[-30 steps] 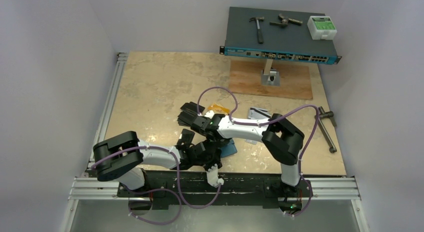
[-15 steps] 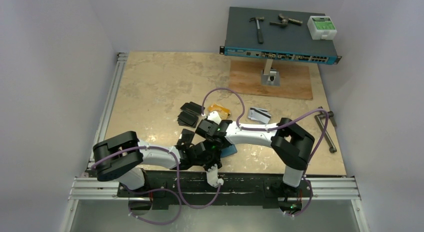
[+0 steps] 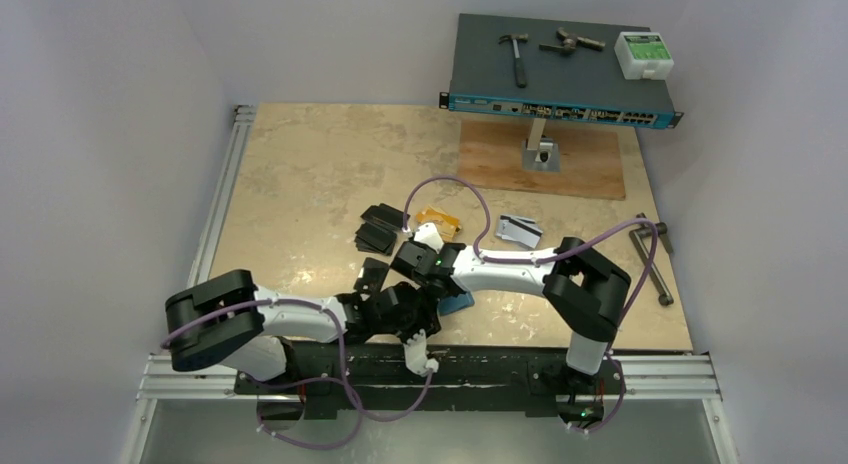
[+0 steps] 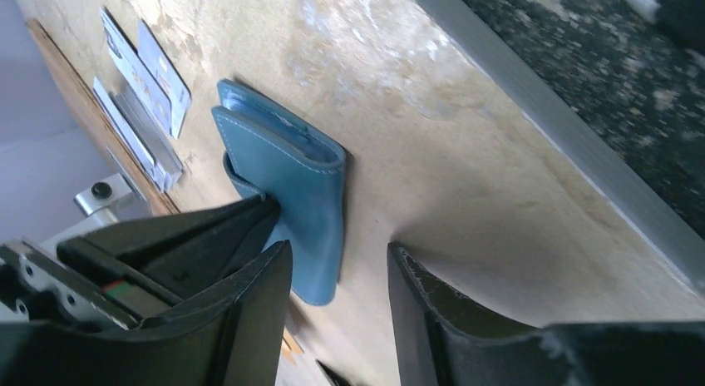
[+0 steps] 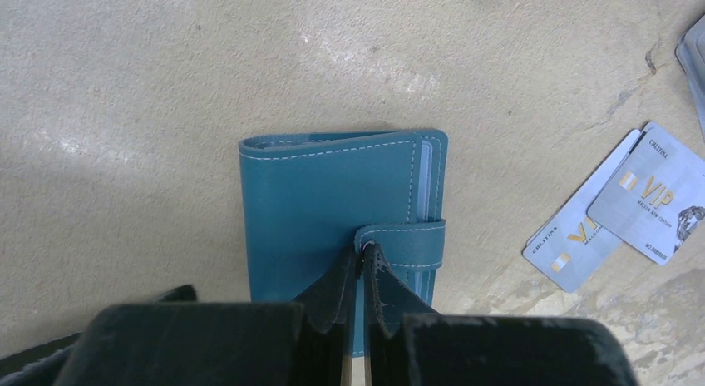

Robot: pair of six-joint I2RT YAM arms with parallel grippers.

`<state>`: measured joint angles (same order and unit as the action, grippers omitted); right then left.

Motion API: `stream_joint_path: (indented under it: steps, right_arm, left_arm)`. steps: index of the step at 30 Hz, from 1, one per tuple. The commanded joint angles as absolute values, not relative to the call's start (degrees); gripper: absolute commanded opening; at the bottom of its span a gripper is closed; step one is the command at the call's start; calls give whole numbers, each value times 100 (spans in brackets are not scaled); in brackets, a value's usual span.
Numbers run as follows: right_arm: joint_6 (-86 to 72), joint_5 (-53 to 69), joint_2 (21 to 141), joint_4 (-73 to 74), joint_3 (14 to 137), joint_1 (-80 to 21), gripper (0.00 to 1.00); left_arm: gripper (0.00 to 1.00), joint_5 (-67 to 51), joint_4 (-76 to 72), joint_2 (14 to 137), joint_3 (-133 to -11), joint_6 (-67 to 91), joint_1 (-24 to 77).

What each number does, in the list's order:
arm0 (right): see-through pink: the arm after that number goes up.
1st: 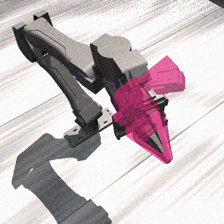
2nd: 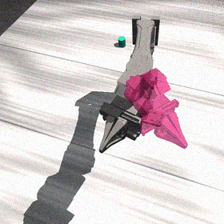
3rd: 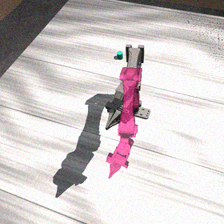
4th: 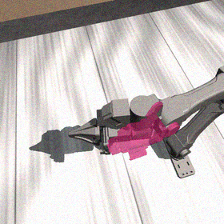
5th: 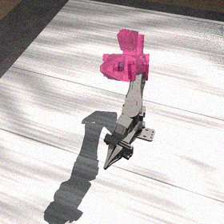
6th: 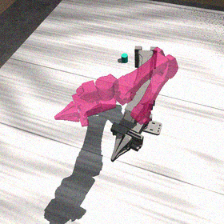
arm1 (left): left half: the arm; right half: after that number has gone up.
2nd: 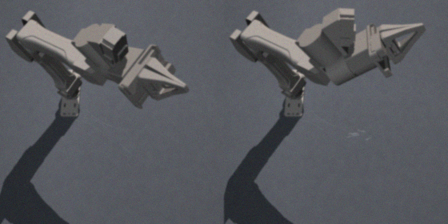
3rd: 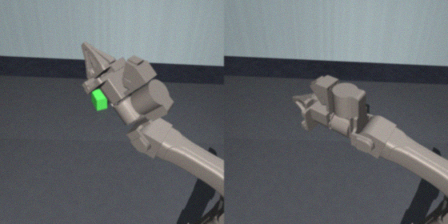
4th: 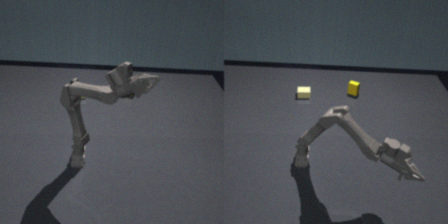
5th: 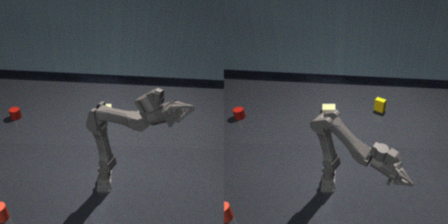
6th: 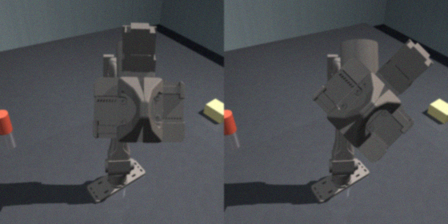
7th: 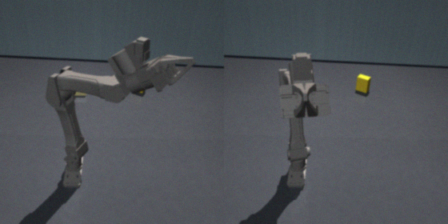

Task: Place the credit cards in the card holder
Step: Close the card holder at the center of the board.

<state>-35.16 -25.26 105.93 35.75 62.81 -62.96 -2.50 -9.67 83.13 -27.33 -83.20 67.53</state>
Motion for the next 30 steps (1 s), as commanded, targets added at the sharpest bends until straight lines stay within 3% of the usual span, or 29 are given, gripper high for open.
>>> stream_joint_path:
  steps: [1,4,6,10,22,27,30]
  right_arm:
    - [-5029,1524,13092,444,4366,-6469,0]
    - [-5207,1525,12935,308,4104,-6469,1]
    - [-5330,1504,12841,230,4026,-6464,11]
    - [-5471,1622,12780,35,3991,-6445,18]
    - [-5149,1849,12341,371,4172,-6157,27]
    - [-5106,1661,11828,756,4168,-6108,39]
    - [-5108,1580,11462,872,4160,-6081,55]
  left_arm:
    - [47,-27,-715,8038,-2154,-8297,6723]
    - [48,410,-830,7768,-1868,-8380,6697]
    - [48,585,-559,7535,-1787,-8271,6614]
    - [48,651,353,7022,-1829,-7646,6362]
    - [48,-1424,2318,5597,-2972,-5828,3366]
    - [49,-2068,2996,5495,-3892,-5259,2596]
    - [49,-2478,3269,5648,-4395,-4759,2210]
